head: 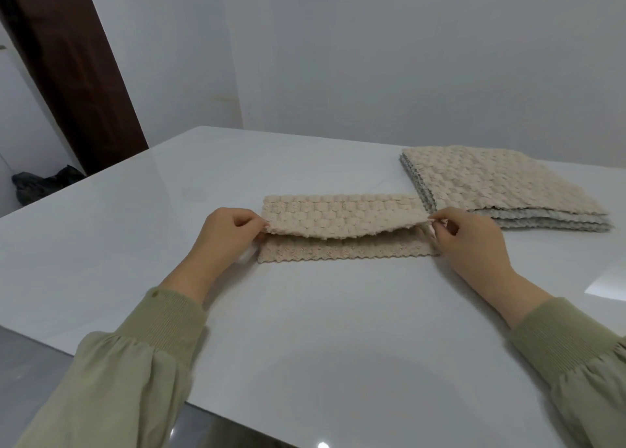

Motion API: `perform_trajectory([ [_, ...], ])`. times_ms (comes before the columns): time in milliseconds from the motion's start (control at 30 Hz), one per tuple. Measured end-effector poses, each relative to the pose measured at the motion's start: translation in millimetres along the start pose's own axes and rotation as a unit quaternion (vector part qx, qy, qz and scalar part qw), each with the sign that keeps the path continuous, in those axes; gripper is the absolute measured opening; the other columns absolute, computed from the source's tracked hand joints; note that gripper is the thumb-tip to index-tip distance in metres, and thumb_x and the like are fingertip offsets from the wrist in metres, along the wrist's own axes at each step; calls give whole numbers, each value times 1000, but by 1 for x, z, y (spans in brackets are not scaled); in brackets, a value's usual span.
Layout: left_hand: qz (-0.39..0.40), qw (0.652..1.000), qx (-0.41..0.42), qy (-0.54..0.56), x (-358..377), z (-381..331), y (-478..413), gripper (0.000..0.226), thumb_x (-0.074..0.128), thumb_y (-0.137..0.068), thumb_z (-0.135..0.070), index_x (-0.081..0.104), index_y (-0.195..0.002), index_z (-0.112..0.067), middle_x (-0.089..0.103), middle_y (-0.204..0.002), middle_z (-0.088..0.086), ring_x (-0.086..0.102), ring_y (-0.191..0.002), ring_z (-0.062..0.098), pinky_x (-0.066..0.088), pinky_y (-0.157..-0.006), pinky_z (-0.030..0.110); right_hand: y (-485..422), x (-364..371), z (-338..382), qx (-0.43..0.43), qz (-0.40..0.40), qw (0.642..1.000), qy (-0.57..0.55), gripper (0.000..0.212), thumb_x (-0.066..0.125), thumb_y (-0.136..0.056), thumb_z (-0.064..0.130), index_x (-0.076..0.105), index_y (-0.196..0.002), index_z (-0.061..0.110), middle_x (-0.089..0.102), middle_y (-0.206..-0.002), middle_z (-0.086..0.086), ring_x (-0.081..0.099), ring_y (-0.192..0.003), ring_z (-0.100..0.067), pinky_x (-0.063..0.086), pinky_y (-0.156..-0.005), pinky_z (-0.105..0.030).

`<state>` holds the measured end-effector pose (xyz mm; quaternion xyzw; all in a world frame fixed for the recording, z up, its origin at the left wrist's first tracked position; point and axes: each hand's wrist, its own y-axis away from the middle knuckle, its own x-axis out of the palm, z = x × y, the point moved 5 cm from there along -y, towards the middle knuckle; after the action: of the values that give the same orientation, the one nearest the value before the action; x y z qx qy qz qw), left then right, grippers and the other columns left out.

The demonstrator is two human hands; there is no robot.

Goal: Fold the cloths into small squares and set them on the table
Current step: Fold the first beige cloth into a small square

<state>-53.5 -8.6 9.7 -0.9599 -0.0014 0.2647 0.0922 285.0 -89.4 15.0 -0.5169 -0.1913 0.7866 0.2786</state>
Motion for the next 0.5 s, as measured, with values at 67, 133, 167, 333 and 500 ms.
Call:
perform_trajectory([
  [67,2,998,-32,55,-3,3,-1,21,61,-89,-18,73,-74,-9,71,-70,1,62,-63,8,45,-60,21,0,-1,-1,41,-2,998,-53,13,59,-84,5,70,-86,11,56,-57,1,49,-58,-18,28,-60,-22],
  [133,19,992,-72,101,-3,9,-2,23,61,-90,-19,71,-73,-8,69,-67,6,61,-54,11,43,-55,25,-1,4,-4,91,30,989,-113,14,56,-85,7,68,-80,12,60,-60,0,51,-57,-8,32,-53,-18],
  [167,26,989,-89,113,-3,11,-2,23,60,-91,-20,69,-73,-7,69,-67,8,61,-51,13,42,-53,26,-1,7,-6,115,49,982,-143,15,56,-85,8,68,-77,11,59,-59,1,49,-52,-4,33,-49,-12],
  [333,26,989,-111,97,-2,12,-3,10,64,-88,-17,67,-83,-10,69,-71,10,60,-45,11,43,-52,25,-2,12,-14,164,81,961,-205,13,60,-87,10,69,-77,9,63,-64,3,53,-52,-1,39,-49,-5],
  [500,51,990,-109,68,-3,12,-1,8,66,-84,-9,70,-87,-15,68,-60,7,61,-52,11,47,-55,22,-1,13,-16,166,70,965,-188,18,60,-82,2,68,-86,18,65,-79,-2,57,-68,-13,48,-58,-18],
])
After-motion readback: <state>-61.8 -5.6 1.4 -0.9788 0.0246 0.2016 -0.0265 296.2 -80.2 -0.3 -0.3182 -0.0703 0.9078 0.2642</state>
